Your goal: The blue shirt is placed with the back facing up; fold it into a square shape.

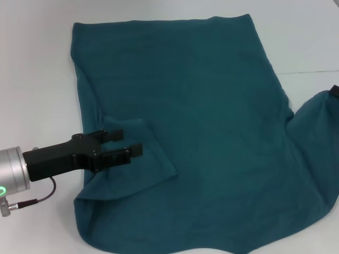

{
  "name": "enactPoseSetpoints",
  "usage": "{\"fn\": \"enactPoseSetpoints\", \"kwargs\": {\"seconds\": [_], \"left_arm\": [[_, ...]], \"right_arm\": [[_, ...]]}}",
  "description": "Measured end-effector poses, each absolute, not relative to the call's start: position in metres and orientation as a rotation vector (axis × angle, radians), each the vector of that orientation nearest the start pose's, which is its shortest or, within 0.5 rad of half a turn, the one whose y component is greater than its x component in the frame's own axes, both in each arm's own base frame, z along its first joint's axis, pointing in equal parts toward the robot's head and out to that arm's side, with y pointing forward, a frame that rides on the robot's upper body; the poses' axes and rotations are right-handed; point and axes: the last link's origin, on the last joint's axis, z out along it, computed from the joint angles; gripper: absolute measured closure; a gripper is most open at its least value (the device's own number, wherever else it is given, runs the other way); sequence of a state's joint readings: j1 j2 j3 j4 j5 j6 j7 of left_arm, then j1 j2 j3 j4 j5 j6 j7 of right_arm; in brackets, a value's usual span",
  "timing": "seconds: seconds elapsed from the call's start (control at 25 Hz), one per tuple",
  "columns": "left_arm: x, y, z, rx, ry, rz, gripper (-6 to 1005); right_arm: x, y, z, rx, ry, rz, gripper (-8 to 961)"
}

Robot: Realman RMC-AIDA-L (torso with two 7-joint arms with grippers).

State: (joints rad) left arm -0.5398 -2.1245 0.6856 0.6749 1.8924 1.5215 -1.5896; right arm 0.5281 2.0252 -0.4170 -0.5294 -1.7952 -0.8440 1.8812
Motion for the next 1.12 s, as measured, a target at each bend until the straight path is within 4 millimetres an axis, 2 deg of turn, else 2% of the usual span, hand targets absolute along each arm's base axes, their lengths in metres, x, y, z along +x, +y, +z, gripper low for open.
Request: {"fn": "enactPoseSetpoints", "kwargs": {"seconds": [0.32,0.68,0.8,1.12], "left_arm": [[-0.24,0.342,-0.007,-2.597,-0.903,-0.911,124],[-0.241,0.342,-0.006,-2.584,-0.92,-0.911,124],[-0.243,0.342,-0.004,-2.568,-0.927,-0.918,125],[-0.248,0.342,-0.001,-2.529,-0.944,-0.932,125]], "right_arm": [[0.355,0.387,0.07,-1.578,1.444,0.888,952],[0.327,0.379,0.047,-1.774,1.467,0.979,951],[0.316,0.382,0.037,-1.829,1.466,0.979,951],[0.303,0.393,0.026,-1.873,1.464,0.954,950]]}}
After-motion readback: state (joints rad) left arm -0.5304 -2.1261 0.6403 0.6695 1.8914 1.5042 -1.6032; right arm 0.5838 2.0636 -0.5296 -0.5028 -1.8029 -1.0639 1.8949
